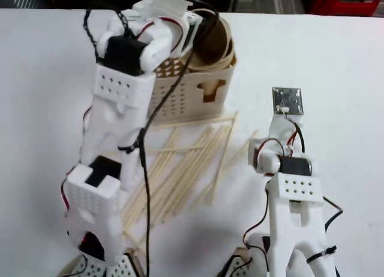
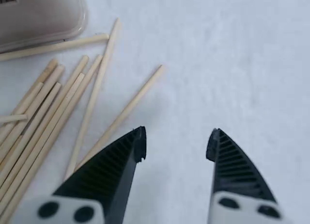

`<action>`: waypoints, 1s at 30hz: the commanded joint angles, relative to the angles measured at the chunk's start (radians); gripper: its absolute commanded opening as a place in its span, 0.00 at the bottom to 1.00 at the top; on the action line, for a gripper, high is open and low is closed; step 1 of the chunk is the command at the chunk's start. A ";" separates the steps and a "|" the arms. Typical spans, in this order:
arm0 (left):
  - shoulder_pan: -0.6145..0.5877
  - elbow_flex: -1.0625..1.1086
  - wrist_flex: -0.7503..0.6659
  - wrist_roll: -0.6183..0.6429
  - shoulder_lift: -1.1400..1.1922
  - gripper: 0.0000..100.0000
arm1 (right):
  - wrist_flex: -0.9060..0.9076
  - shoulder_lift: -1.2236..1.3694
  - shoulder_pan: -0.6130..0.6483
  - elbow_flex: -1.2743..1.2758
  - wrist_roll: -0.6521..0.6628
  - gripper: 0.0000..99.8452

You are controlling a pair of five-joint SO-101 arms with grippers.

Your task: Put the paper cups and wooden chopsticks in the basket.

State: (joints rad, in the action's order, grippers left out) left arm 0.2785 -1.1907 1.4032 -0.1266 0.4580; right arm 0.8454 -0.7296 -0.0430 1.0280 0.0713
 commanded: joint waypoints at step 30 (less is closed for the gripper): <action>-0.001 -0.201 -0.006 0.006 0.081 0.18 | -0.015 -0.027 -0.002 -0.008 0.000 0.21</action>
State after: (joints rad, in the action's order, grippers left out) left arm 0.2816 -1.3395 1.3357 -0.1266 0.6130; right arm 0.8454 -0.7296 -0.0430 1.0280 0.0713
